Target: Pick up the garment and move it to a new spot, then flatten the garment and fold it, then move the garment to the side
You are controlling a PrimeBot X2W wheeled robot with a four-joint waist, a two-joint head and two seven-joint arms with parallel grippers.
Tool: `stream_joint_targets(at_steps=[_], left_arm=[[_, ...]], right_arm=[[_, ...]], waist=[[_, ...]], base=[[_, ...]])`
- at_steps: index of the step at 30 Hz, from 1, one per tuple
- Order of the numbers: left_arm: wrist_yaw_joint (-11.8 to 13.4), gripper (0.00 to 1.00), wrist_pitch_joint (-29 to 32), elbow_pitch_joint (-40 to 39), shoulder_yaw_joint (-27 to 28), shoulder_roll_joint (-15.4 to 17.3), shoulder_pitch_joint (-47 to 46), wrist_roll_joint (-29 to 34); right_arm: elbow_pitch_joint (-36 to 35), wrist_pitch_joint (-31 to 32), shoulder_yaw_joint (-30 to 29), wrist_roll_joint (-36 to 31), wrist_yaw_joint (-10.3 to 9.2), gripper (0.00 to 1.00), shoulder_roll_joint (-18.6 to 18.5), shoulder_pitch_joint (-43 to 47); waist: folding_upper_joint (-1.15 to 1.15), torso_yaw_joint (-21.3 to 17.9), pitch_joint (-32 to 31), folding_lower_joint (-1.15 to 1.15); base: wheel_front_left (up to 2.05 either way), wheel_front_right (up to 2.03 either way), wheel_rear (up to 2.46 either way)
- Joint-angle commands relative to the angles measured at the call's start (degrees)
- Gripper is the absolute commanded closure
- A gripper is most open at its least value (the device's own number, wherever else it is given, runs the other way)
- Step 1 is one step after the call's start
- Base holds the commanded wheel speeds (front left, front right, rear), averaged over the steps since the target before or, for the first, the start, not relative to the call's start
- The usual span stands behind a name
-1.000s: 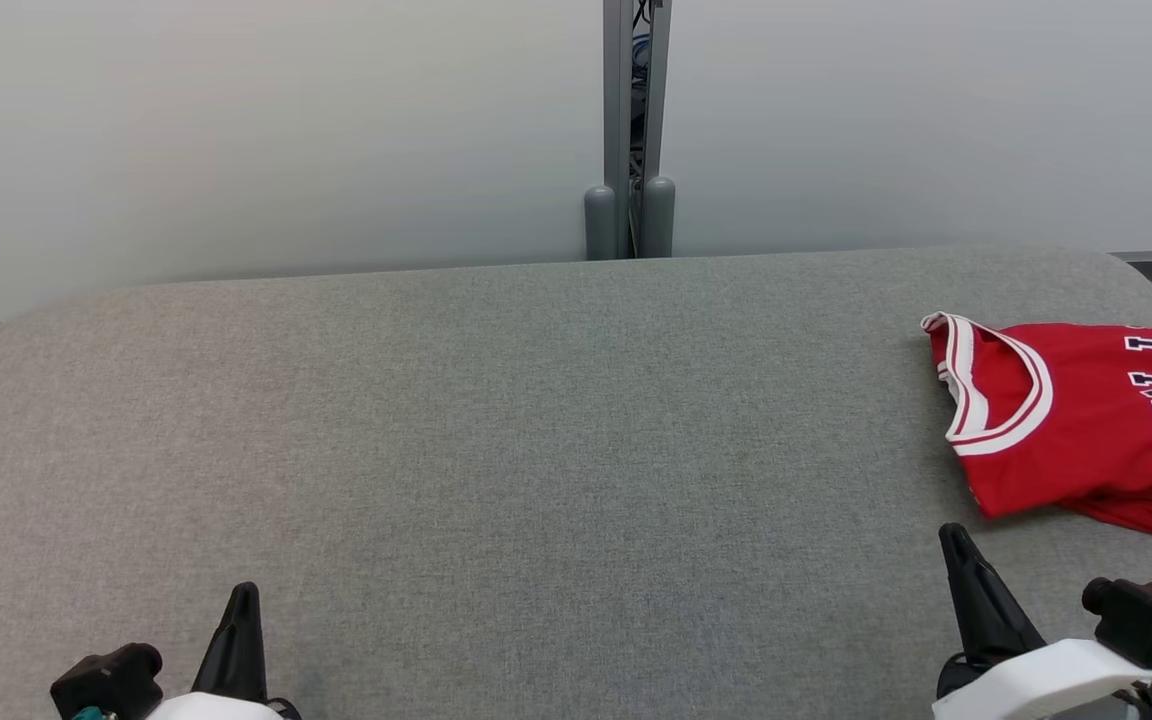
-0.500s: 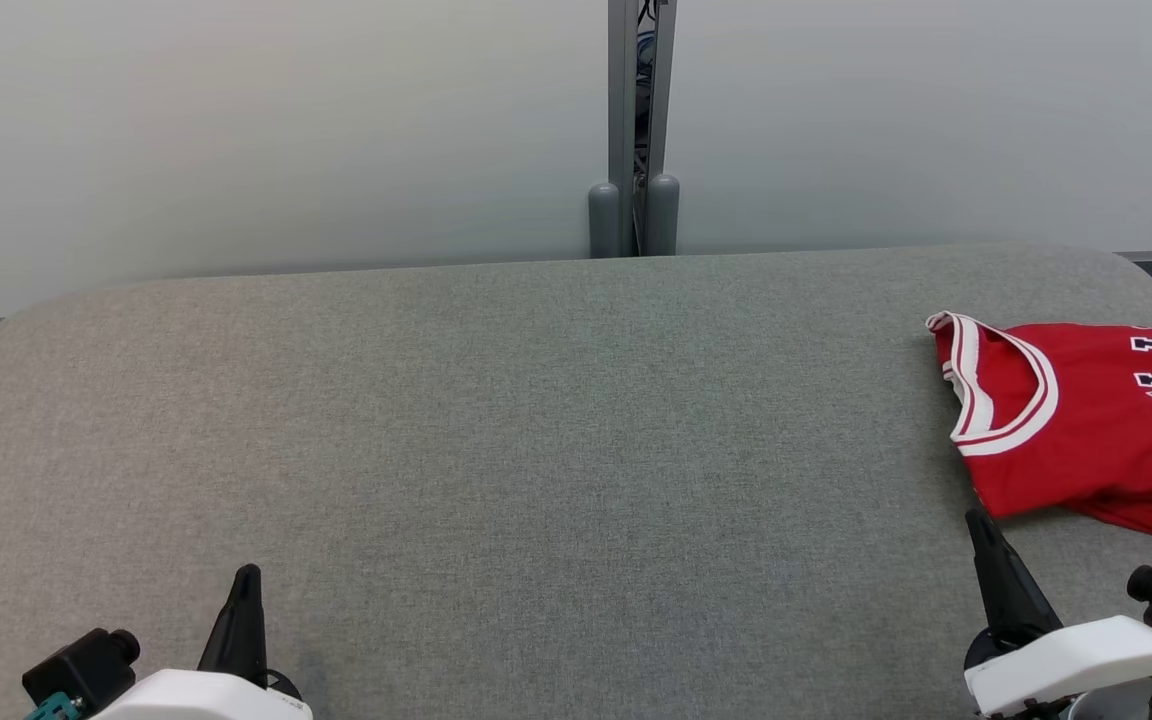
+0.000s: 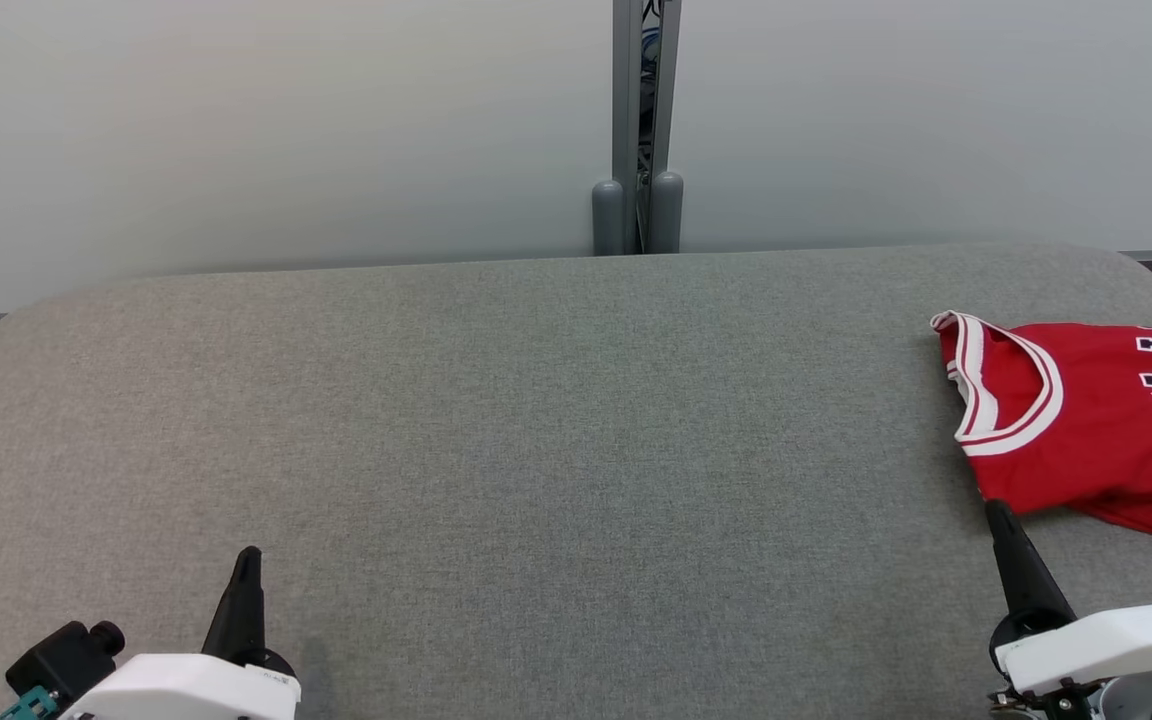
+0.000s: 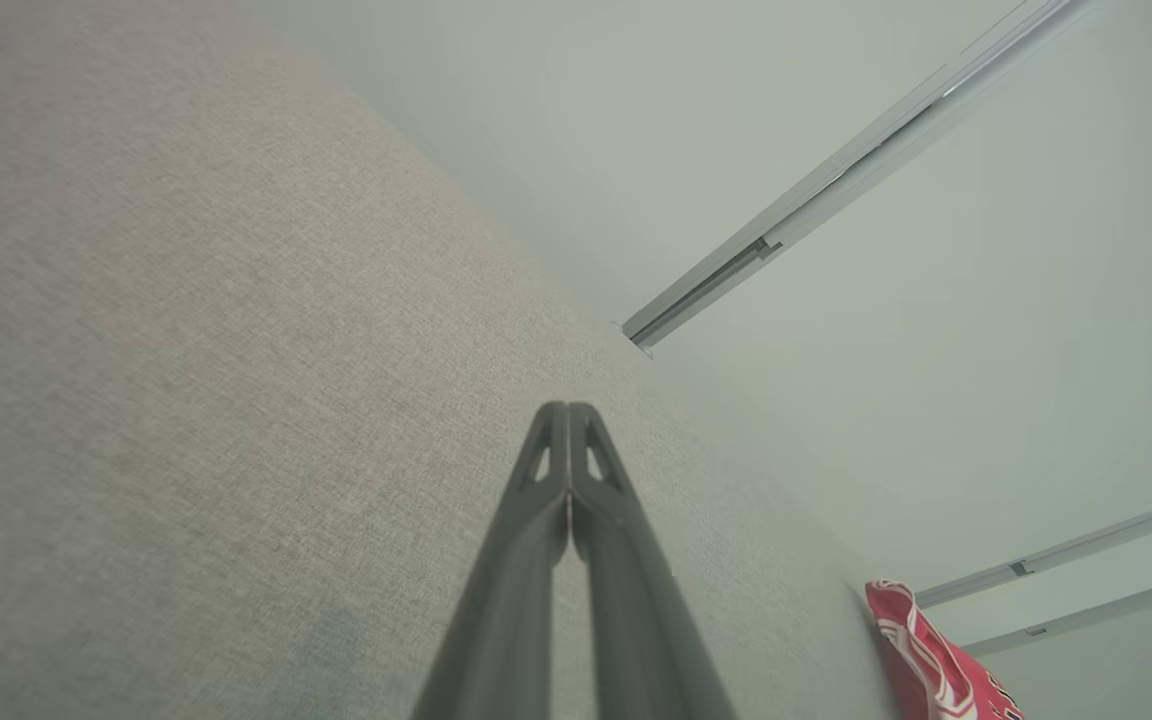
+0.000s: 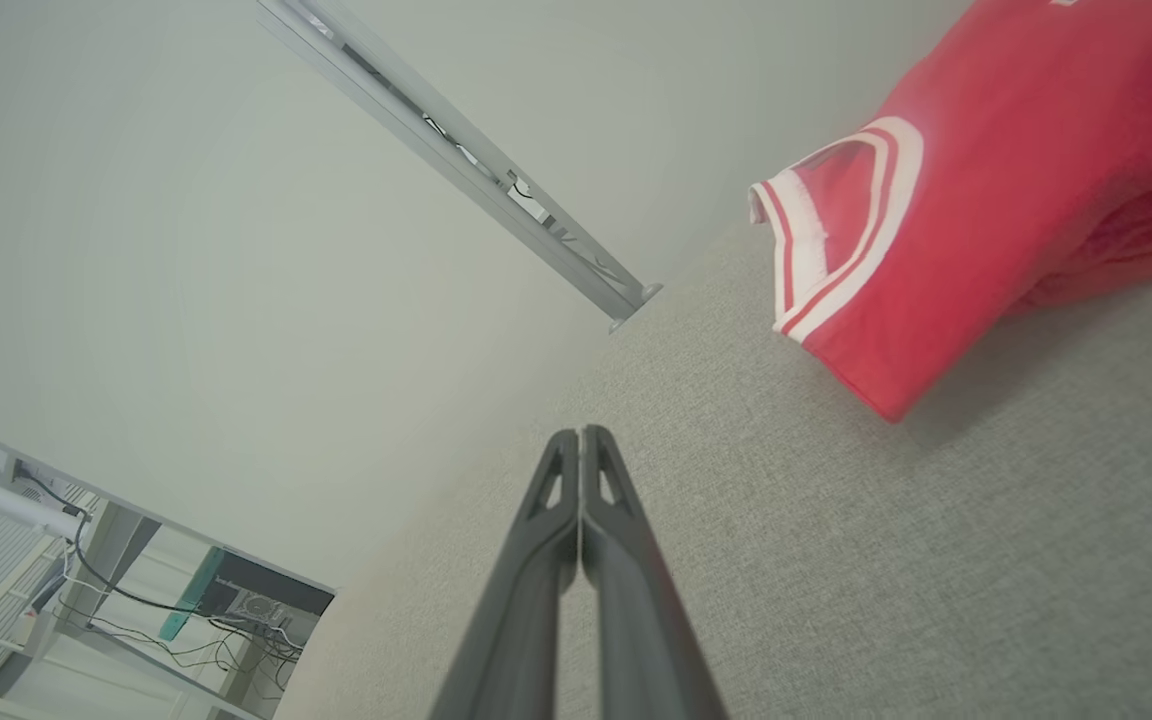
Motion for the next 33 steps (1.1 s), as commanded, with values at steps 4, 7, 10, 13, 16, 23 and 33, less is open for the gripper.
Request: stream_joint_targets(at_steps=[4,7,10,13,16,23,33], left_arm=[[-1.44,1.0,0.73,-0.45,1.6,-0.35,-2.07,-3.0],[-2.07,1.0,1.04,-0.4,2.17,-0.78,-2.23,-4.51],[-2.67,1.0,1.38,-0.35,2.73,-1.2,-2.41,-5.88],[-3.26,1.0,1.73,-0.29,3.25,-1.64,-2.62,-7.3],[-3.88,1.0,2.01,-0.24,3.78,-2.03,-2.83,-8.64],[-4.97,1.0,2.65,-0.13,4.77,-2.78,-3.07,-11.26],[-6.68,1.0,3.57,0.08,6.33,-4.0,-3.58,-15.28]], right_arm=[[-0.2,0.95,-0.9,3.92,0.01,1.0,-0.62,-1.88],[-0.03,1.45,-1.28,5.89,0.01,1.0,-0.67,-2.09],[0.13,1.96,-1.63,7.81,0.01,1.0,-0.71,-2.27],[0.3,2.44,-2.0,9.63,0.01,1.0,-0.73,-2.53],[0.45,2.88,-2.36,11.44,0.01,1.0,-0.75,-2.78],[0.75,3.83,-3.09,14.86,0.01,1.0,-0.79,-3.14],[1.25,5.25,-4.19,20.09,0.01,1.0,-0.84,-3.77]], waist=[[0.0,0.09,0.06,0.0],[0.0,0.14,0.1,0.0],[0.0,0.2,0.15,0.0],[0.0,0.26,0.19,0.0],[0.0,0.32,0.23,0.0],[0.0,0.43,0.32,0.0],[0.0,0.63,0.46,0.0]], base=[[0.0,0.0,0.0],[0.0,0.0,0.0],[0.0,0.0,0.0],[0.0,0.0,0.0],[0.0,0.0,0.0],[0.0,0.0,0.0],[0.0,0.0,0.0]])
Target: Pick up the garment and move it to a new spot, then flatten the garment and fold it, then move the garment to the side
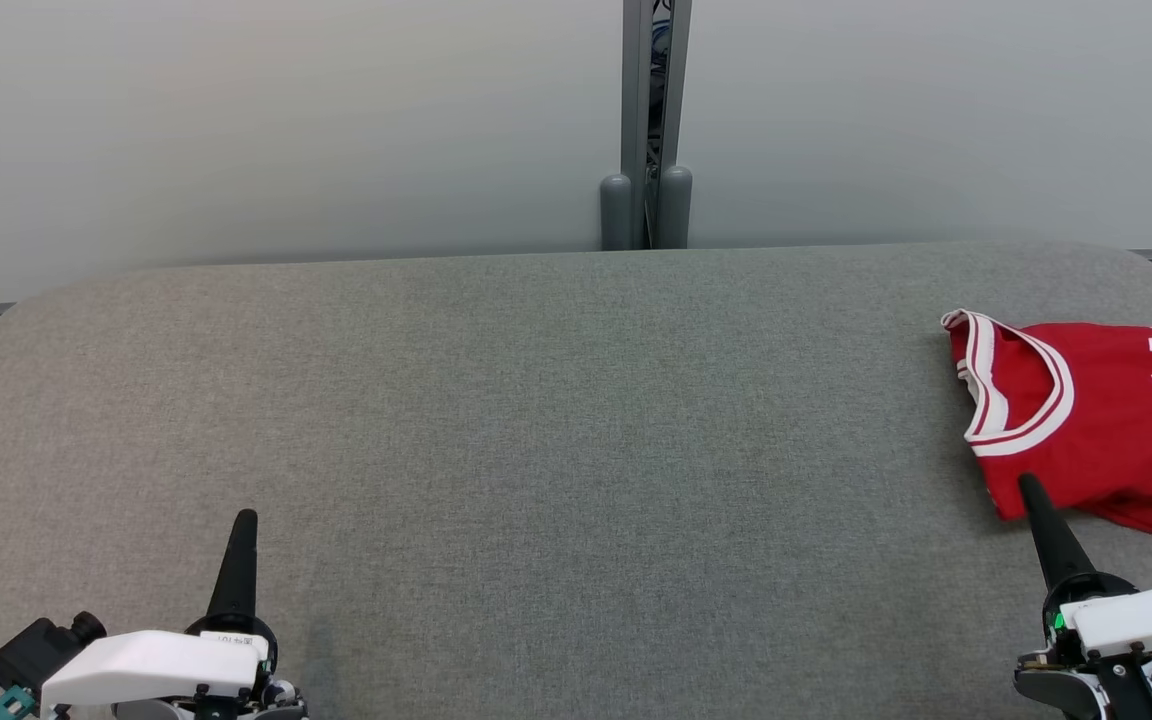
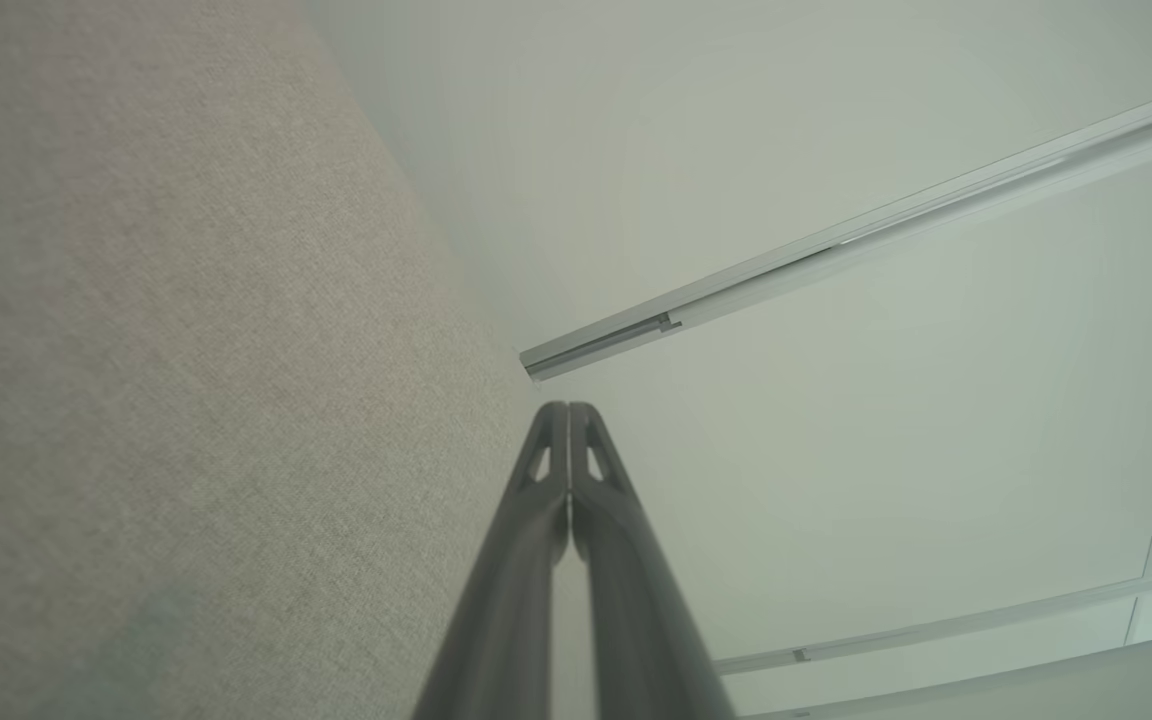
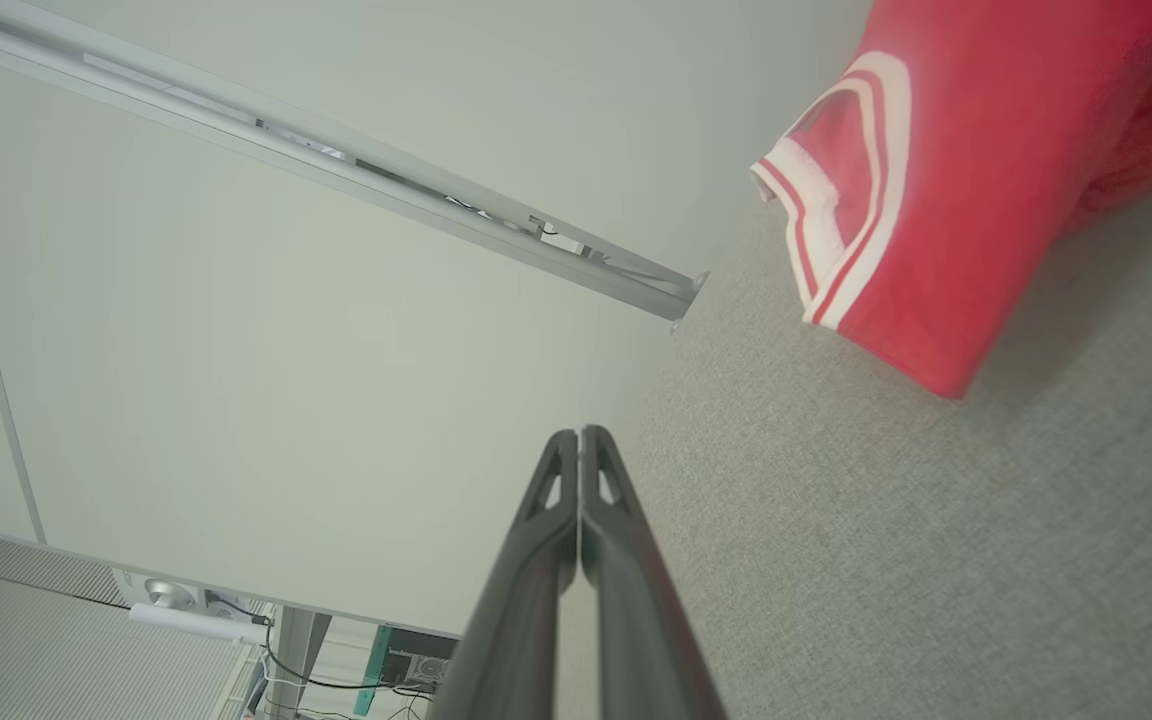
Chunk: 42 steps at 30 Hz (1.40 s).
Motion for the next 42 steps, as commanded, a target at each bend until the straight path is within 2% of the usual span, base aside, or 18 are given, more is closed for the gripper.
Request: stream_joint_targets(at_steps=[1,42], left_arm=[[-0.68,1.0,0.26,-0.23,0.68,0.13,-1.44,-1.0],[-6.24,1.0,3.35,0.47,5.67,-3.75,-2.9,-13.9]], right_arm=[[-0.15,0.44,-0.4,1.15,0.01,1.0,-0.53,-1.18],[1.42,5.37,-4.34,17.87,0.01,1.0,-0.42,-3.15]], waist=[[0.0,0.02,0.01,0.0],[0.0,0.79,0.58,0.0]], base=[[0.0,0.0,0.0],[0.0,0.0,0.0]])
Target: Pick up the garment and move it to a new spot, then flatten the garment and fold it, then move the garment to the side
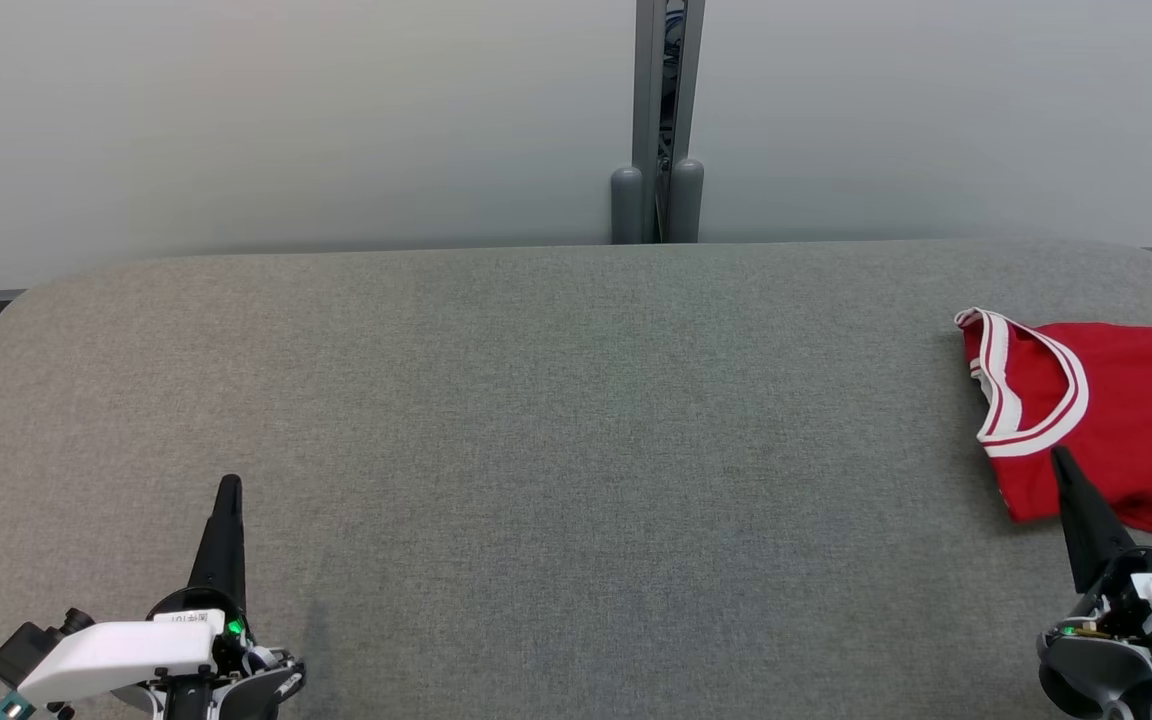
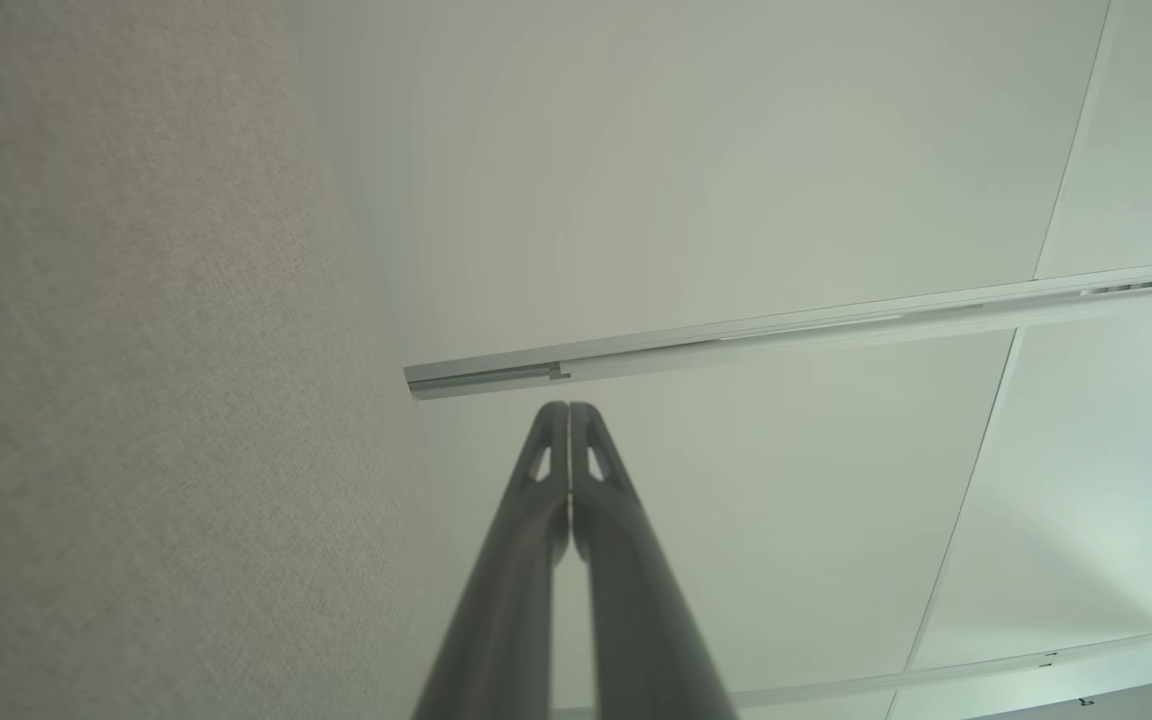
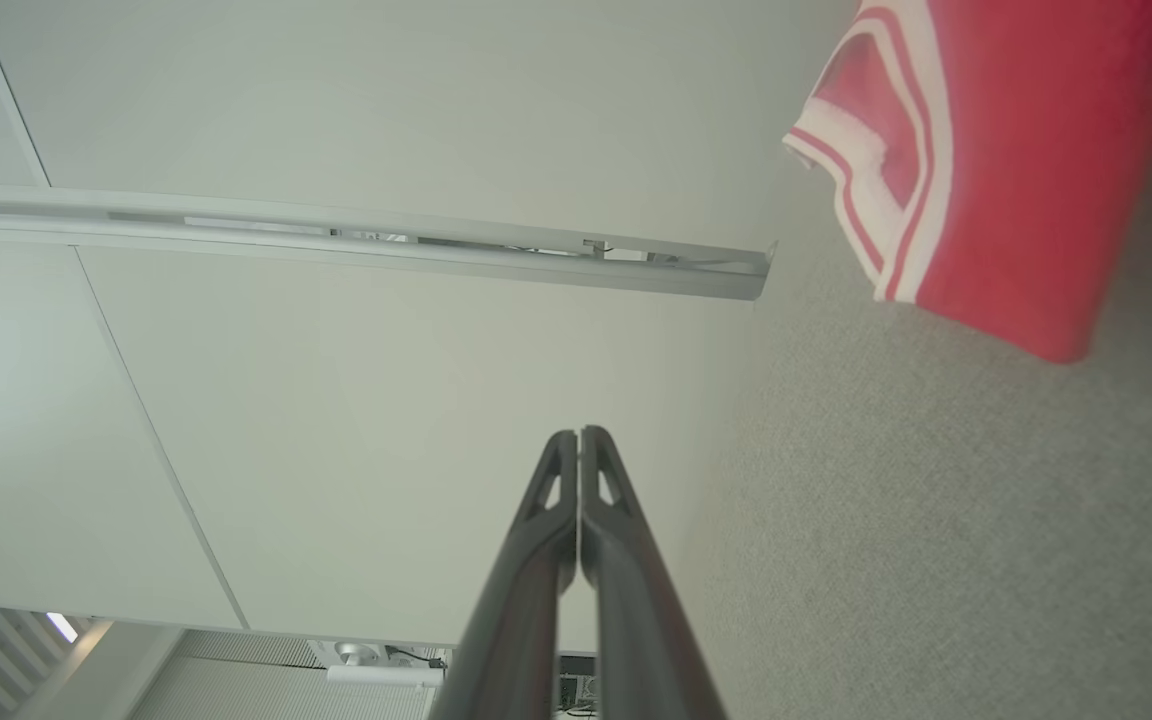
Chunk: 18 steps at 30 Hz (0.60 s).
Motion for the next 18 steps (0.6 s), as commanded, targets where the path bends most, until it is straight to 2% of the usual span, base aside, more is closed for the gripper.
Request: stream_joint_targets(at_steps=[1,9,18], left_arm=[[-0.61,1.0,0.32,-0.03,0.59,0.07,-0.92,-0.91],[-1.59,1.0,0.93,0.13,1.47,-0.69,-1.29,-3.22],[-1.58,1.0,0.82,0.12,1.44,-0.67,-1.28,-3.12]], right_arm=[[0.03,0.56,-0.42,0.96,0.01,1.0,-0.37,-0.76],[0.38,1.43,-1.13,4.05,0.01,1.0,-0.31,-0.95],[0.36,1.53,-1.27,3.7,0.01,1.0,-0.15,-0.99]], waist=[[0.0,0.02,0.02,0.0],[0.0,0.2,0.14,0.0],[0.0,0.2,0.15,0.0]], base=[[0.0,0.0,0.0],[0.0,0.0,0.0],[0.0,0.0,0.0]])
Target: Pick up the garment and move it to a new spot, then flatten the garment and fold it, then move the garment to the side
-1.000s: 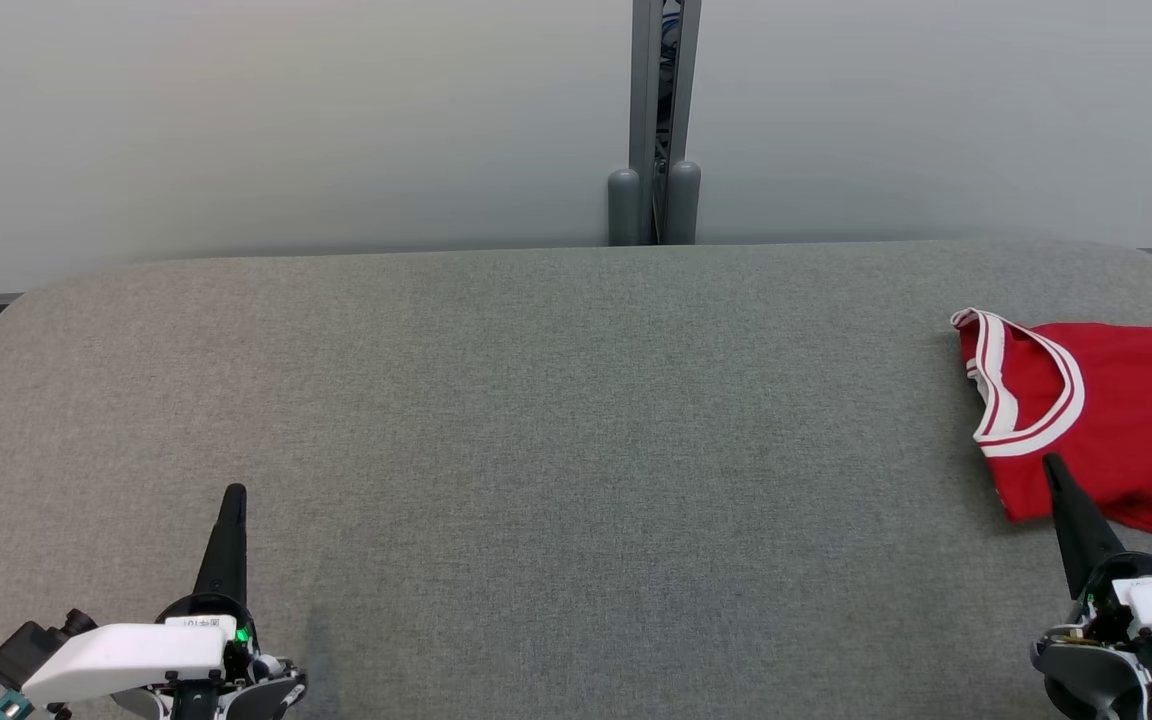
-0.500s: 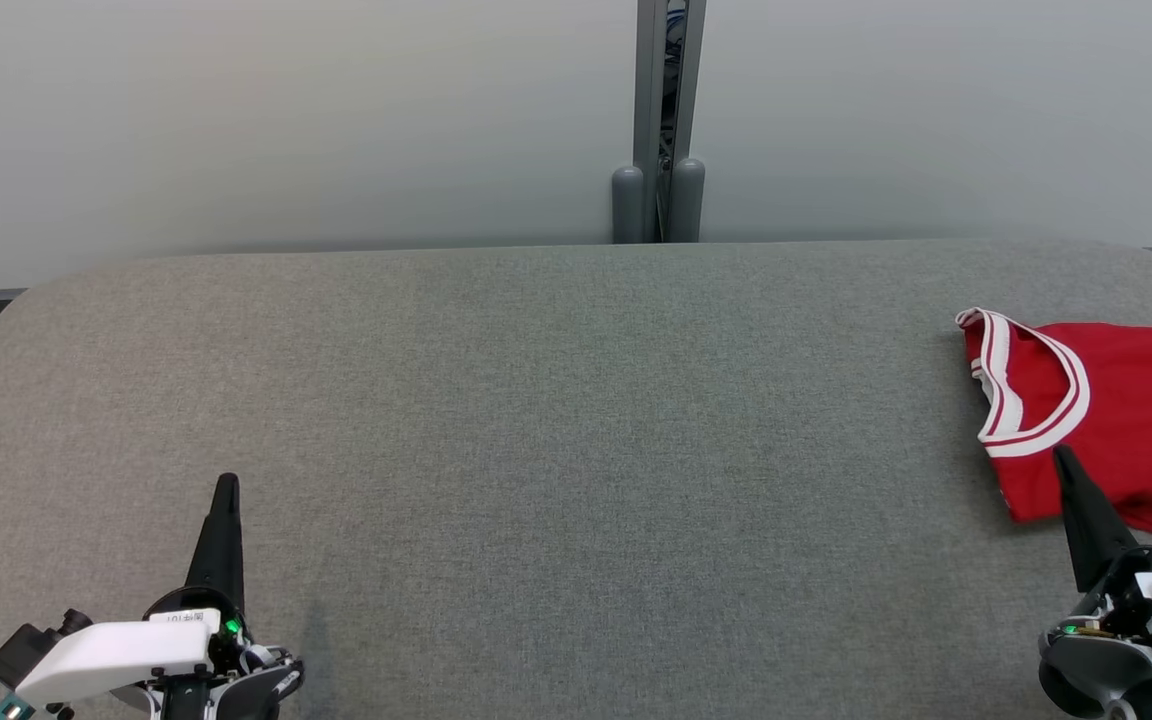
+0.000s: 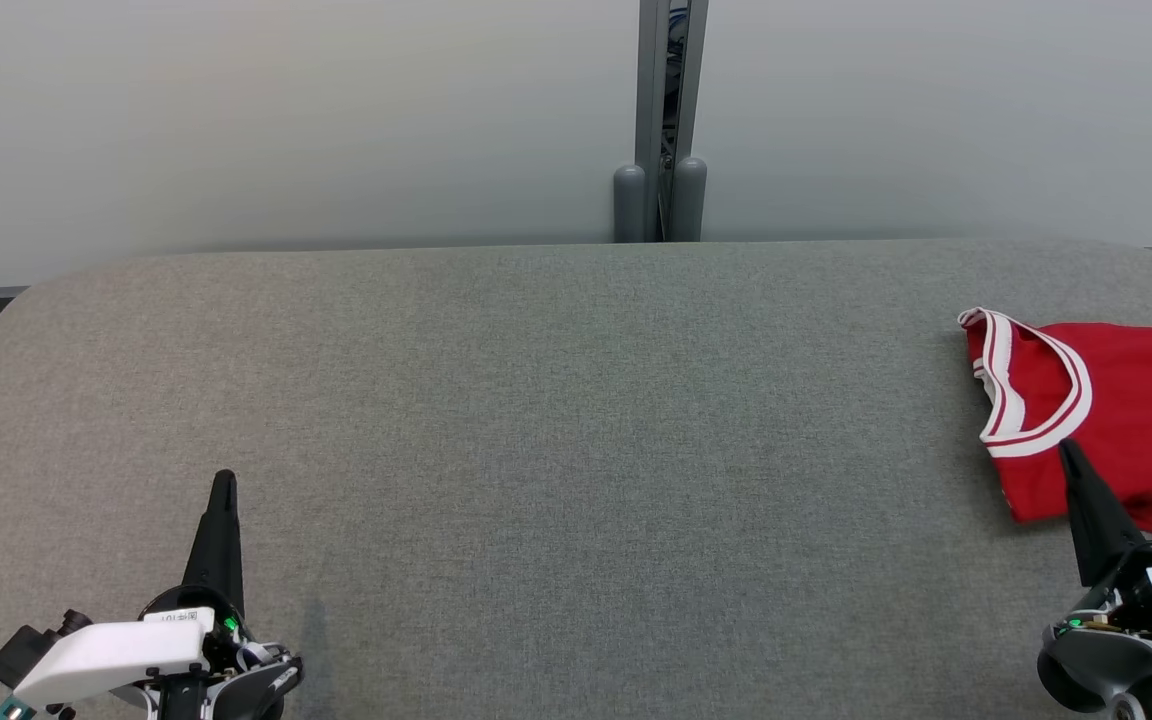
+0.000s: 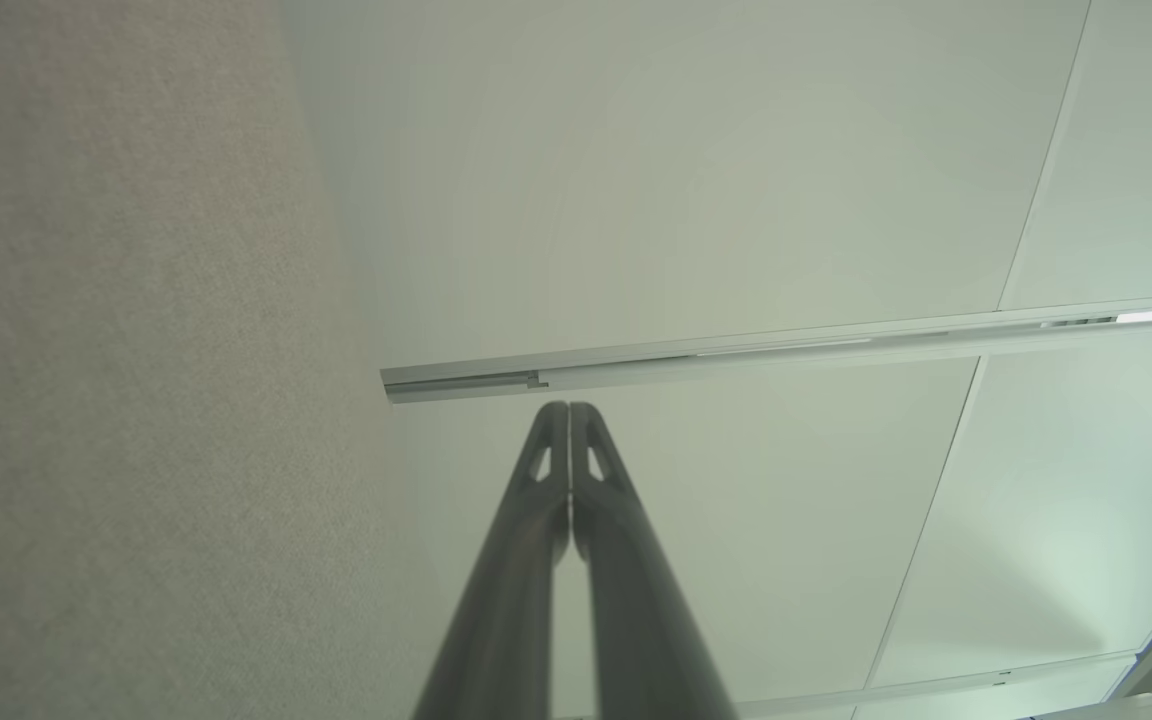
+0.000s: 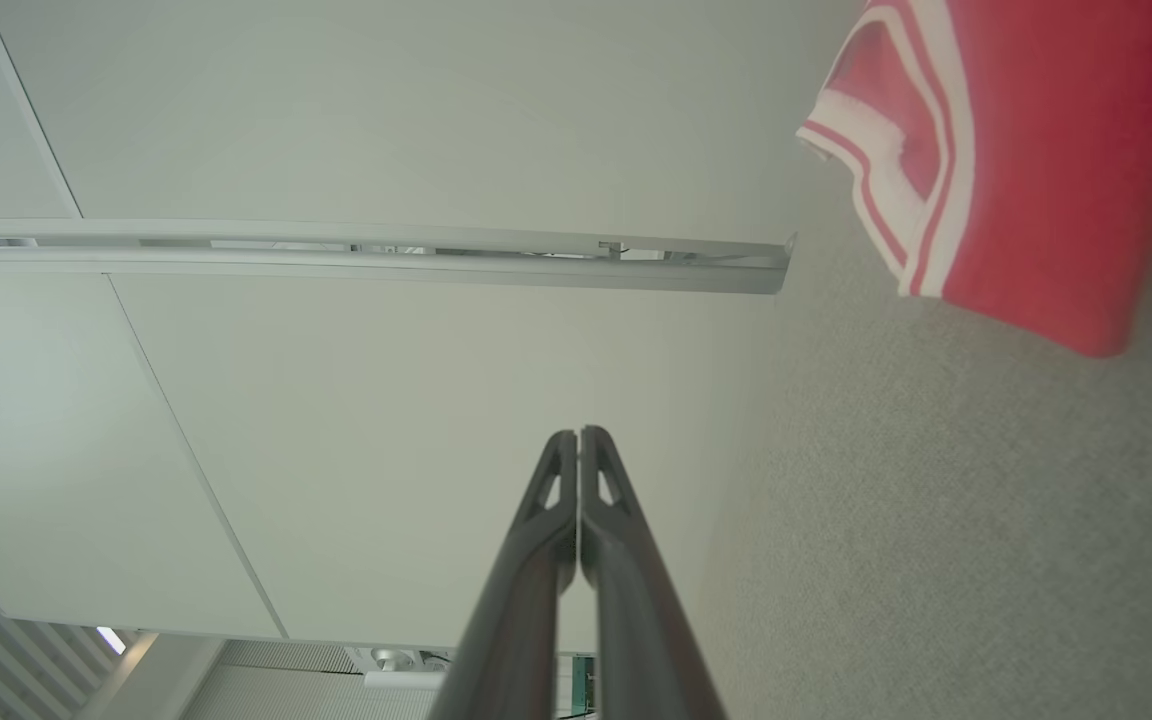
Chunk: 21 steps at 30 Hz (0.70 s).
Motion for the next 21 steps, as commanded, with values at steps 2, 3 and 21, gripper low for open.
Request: stream_joint_targets(at_steps=[2,3,21], left_arm=[[-0.32,1.0,0.06,0.04,0.25,0.13,-1.01,-0.17],[-0.32,1.0,0.06,0.04,0.26,0.13,-1.01,-0.17],[-0.32,1.0,0.08,0.03,0.27,0.13,-1.01,-0.15]], right_arm=[[0.08,0.29,-0.19,-0.08,0.01,1.0,-0.17,-0.28],[0.08,0.32,-0.21,-0.1,0.01,1.0,-0.15,-0.28],[0.09,0.59,-0.46,-0.4,0.02,1.0,0.02,-0.34]], waist=[[0.0,0.0,0.0,0.0],[0.0,0.0,0.0,0.0],[0.0,0.0,0.0,0.0]], base=[[0.0,0.0,0.0],[0.0,0.0,0.0],[0.0,0.0,0.0]])
